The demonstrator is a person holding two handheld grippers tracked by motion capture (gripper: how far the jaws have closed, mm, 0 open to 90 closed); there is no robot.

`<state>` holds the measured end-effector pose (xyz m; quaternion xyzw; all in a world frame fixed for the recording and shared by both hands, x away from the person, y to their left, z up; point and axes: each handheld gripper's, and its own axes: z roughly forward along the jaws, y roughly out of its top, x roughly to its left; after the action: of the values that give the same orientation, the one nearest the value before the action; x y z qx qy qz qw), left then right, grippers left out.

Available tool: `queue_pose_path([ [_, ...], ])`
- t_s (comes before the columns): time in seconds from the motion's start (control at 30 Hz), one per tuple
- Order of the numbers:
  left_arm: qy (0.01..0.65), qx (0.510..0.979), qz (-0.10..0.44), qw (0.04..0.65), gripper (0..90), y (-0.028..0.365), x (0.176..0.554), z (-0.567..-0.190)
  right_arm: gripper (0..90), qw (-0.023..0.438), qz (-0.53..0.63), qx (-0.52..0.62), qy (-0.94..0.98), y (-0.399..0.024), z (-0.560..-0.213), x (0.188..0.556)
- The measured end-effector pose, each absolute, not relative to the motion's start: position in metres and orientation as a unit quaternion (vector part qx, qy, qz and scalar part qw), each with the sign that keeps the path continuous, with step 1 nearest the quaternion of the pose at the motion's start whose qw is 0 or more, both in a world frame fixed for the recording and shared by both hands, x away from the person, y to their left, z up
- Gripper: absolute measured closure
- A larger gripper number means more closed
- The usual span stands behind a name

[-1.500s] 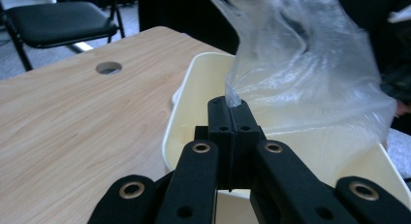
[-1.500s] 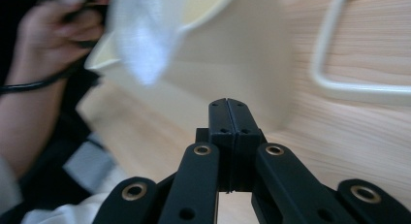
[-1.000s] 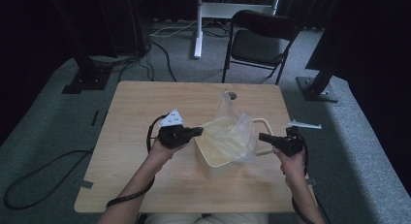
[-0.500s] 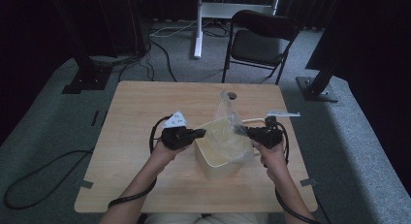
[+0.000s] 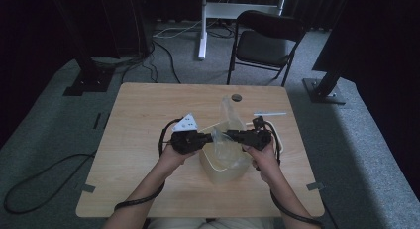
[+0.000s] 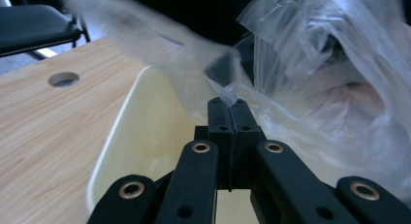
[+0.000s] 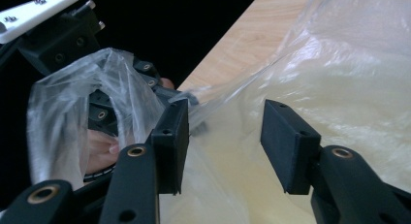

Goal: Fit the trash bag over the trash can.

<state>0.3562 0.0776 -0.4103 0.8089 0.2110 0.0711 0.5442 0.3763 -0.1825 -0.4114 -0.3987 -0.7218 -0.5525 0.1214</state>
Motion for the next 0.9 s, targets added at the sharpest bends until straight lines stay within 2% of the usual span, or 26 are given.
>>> queue_pose_path([
  [0.03,0.212,0.810,0.076,0.541,90.0,0.076,0.356,-0.410,56.2,0.125,-0.553,-0.395,-0.723,-0.181,-0.412,0.376],
  [0.13,0.217,0.808,0.069,0.544,90.0,0.077,0.357,-0.412,71.2,0.138,-0.561,-0.382,-0.721,-0.179,-0.413,0.375],
  [0.23,0.220,0.808,0.077,0.541,90.0,0.078,0.357,-0.414,88.0,0.125,-0.554,-0.381,-0.730,-0.179,-0.413,0.374],
  [0.27,0.219,0.809,0.079,0.540,90.0,0.079,0.356,-0.414,89.6,0.115,-0.552,-0.382,-0.733,-0.180,-0.414,0.373],
  [0.63,0.243,0.805,0.103,0.531,90.0,0.112,0.353,-0.416,90.0,0.020,-0.533,-0.424,-0.732,-0.223,-0.406,0.366],
  [0.9,0.264,0.807,0.108,0.518,90.0,0.131,0.355,-0.423,90.0,-0.019,-0.518,-0.465,-0.718,-0.257,-0.410,0.367],
])
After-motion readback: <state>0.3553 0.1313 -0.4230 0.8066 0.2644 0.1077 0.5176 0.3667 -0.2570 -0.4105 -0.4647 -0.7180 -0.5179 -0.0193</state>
